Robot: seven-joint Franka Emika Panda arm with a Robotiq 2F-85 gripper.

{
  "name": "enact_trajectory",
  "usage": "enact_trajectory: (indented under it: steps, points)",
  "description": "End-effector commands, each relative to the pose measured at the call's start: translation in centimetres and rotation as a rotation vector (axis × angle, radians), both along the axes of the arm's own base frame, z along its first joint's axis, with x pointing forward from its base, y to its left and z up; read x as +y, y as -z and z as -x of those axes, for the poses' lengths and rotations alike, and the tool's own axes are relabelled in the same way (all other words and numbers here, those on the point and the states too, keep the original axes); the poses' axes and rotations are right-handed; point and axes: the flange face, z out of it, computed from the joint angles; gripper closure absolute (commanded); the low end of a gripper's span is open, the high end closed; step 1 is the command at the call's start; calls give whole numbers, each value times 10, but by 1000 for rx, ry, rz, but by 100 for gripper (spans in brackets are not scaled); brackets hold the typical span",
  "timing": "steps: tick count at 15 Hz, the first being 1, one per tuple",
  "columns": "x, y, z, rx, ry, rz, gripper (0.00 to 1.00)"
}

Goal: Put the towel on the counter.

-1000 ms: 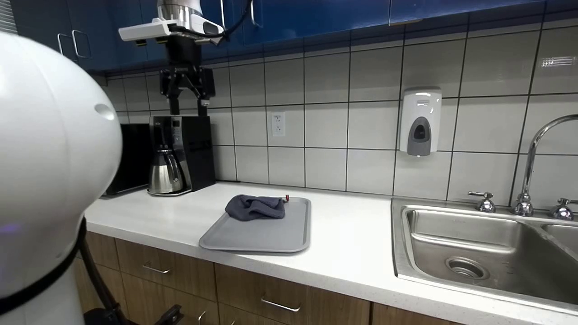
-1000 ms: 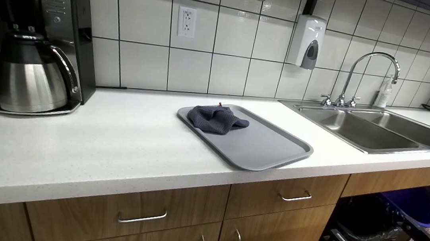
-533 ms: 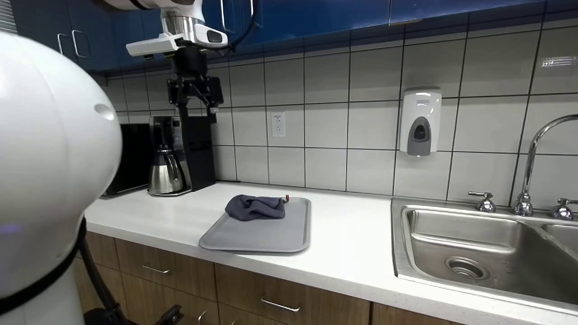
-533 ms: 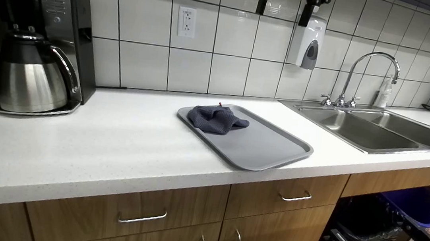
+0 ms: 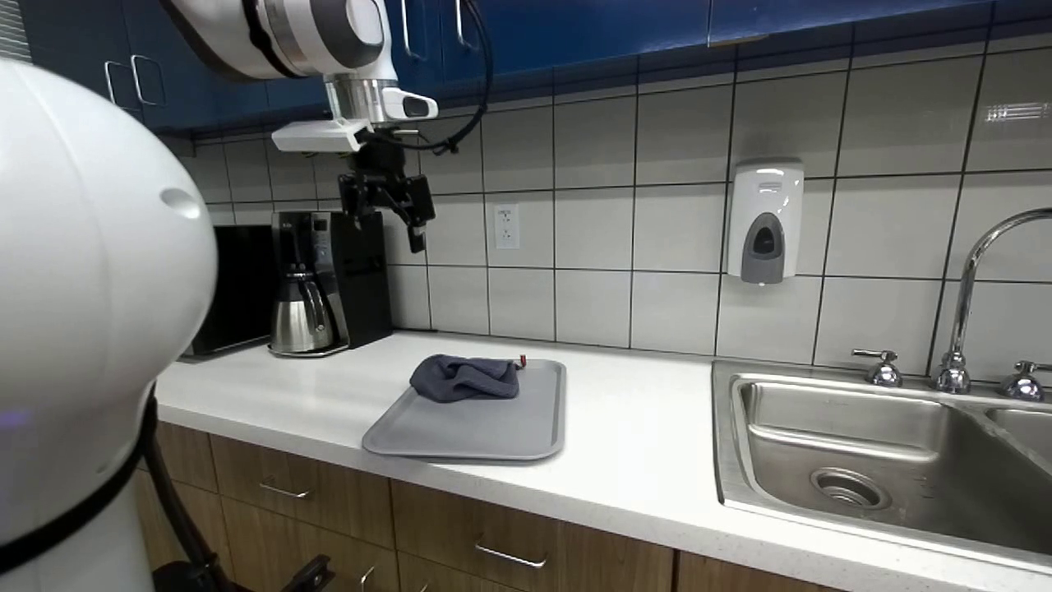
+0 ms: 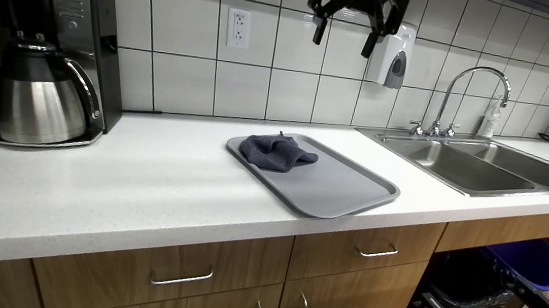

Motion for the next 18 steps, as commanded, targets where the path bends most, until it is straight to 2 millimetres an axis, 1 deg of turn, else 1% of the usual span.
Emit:
enact_trajectory:
  steps: [1, 5, 10, 18]
  points:
    - [-5, 17, -20, -38, 6, 7, 0]
    - [-7, 40, -41, -65, -7, 20, 0]
    - [-2, 70, -62, -73, -35, 55, 0]
    - [2, 116, -94, -47, 8, 48, 0]
